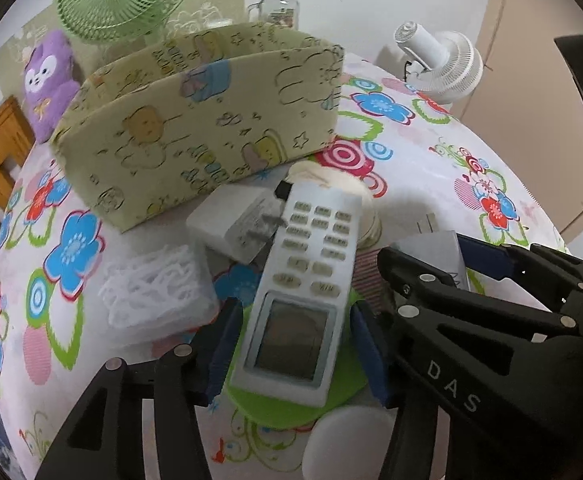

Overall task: Organize rigid objects
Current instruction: 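Grasp the white remote with the left tool while the right tool grasps the white charger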

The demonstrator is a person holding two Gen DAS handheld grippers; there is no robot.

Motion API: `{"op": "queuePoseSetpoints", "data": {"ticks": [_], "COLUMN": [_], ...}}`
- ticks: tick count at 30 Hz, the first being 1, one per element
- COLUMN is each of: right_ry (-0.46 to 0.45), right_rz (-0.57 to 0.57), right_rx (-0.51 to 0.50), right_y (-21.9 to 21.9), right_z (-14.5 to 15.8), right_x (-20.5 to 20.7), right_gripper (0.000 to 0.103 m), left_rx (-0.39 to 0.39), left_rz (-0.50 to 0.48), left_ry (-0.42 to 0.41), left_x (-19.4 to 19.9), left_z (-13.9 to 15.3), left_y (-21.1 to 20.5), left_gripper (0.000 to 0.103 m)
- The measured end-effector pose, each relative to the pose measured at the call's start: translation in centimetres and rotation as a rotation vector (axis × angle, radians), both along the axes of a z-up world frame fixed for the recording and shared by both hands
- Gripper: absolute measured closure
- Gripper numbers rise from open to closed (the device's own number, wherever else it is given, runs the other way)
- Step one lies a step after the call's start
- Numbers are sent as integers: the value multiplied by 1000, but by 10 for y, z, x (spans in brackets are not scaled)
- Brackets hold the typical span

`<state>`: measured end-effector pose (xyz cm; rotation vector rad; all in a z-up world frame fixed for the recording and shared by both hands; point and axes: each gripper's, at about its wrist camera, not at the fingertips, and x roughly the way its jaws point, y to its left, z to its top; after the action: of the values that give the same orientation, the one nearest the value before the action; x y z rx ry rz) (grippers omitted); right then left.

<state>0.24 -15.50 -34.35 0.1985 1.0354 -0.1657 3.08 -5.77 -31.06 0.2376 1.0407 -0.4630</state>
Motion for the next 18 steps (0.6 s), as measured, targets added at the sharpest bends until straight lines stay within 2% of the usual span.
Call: {"op": "queuePoseSetpoints", "data": {"ticks": [6, 8, 9, 11, 18], "right_ry": [0, 1, 2, 3, 4], "right_rz": [-28, -35, -36, -38, -38], "right_rx": [9, 15, 16, 19, 28], "right_y": [-12, -14, -15, -16, -19], "right_z": [-2, -2, -2, -2, 3], "right_x": [6, 8, 9, 11, 13], "right_gripper": [51, 51, 51, 51, 51], "left_rx": [-3, -13, -16, -18, -23], "left_rz": [4, 6, 3, -11, -22], "left_ry": [14, 21, 23, 29, 35], "left_x": [13, 16, 17, 19, 16], "left_z": [-5, -6, -6, -6, 2], "left_y": [-9, -10, -11, -15, -22], "left_gripper": [44, 48, 53, 56, 57]}}
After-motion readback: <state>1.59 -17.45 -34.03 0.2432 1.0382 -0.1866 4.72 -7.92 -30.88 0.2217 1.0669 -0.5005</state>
